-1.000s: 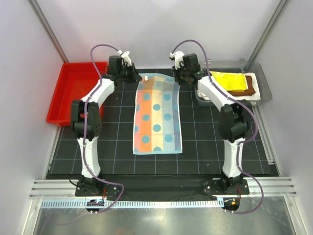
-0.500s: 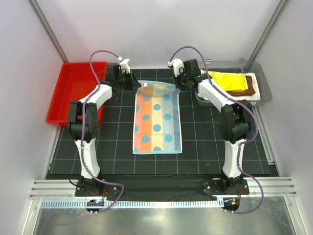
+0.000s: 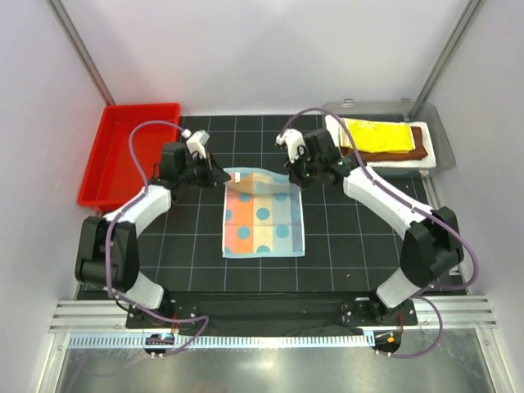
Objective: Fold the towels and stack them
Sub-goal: Fold the towel
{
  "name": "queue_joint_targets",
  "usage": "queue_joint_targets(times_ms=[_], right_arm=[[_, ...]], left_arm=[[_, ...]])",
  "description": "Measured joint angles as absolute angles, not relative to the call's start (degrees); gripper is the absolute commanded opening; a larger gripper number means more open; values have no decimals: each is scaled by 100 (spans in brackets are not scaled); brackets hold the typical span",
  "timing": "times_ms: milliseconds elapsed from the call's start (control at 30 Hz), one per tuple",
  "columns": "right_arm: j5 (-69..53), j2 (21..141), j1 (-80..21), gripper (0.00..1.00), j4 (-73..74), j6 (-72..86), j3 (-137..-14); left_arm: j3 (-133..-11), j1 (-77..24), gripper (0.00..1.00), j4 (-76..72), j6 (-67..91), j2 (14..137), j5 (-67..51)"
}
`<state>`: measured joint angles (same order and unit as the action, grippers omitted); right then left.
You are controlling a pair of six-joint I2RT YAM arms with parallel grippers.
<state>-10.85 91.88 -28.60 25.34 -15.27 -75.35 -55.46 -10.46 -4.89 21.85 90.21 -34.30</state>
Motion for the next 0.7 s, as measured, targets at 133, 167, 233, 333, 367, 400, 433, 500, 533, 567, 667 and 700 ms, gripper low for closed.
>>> queue_joint_targets(times_ms=[133, 167, 233, 333, 367, 400, 433, 500, 533, 567, 667, 700], right_arm=[[-886, 8836, -3179, 1, 2622, -1173, -6901], [-827, 8739, -3260, 1, 2635, -1044, -6720], [-740, 8576, -3391, 1, 2694, -880, -6469], [-611, 8309, -3568, 1, 2818, -655, -6117], [-580, 8230, -3627, 1, 2871, -587, -6020], [-545, 8160, -3673, 1, 2928, -539, -5940], [-526, 8101, -3712, 1, 2971, -489, -5874], [-513, 7983, -3765, 1, 3011, -397, -5743], [-506, 7929, -3780, 1, 3035, -355, -5688], [-506, 7891, -3782, 1, 3052, -318, -5653], [-513, 7828, -3793, 1, 3103, -200, -5601], [-515, 7828, -3815, 1, 3109, -169, -5596]], left_arm=[[-4884, -1177, 0, -532, 2394, 8350, -3253], [-4718, -1223, 0, -580, 2467, 8208, -3210], [-4392, -1308, 0, -661, 2587, 7968, -3133], [-3887, -1525, 0, -620, 2777, 7568, -2943], [-3771, -1603, 0, -567, 2818, 7441, -2864], [-3682, -1664, 0, -528, 2845, 7332, -2797], [-3605, -1712, 0, -508, 2877, 7238, -2742], [-3500, -1747, 0, -475, 2963, 7118, -2639], [-3448, -1750, 1, -467, 2998, 7083, -2589], [-3385, -1752, 1, -469, 3037, 7061, -2545], [-3133, -1817, 1, -473, 3159, 7048, -2443], [-3024, -1855, 3, -458, 3190, 7035, -2401]])
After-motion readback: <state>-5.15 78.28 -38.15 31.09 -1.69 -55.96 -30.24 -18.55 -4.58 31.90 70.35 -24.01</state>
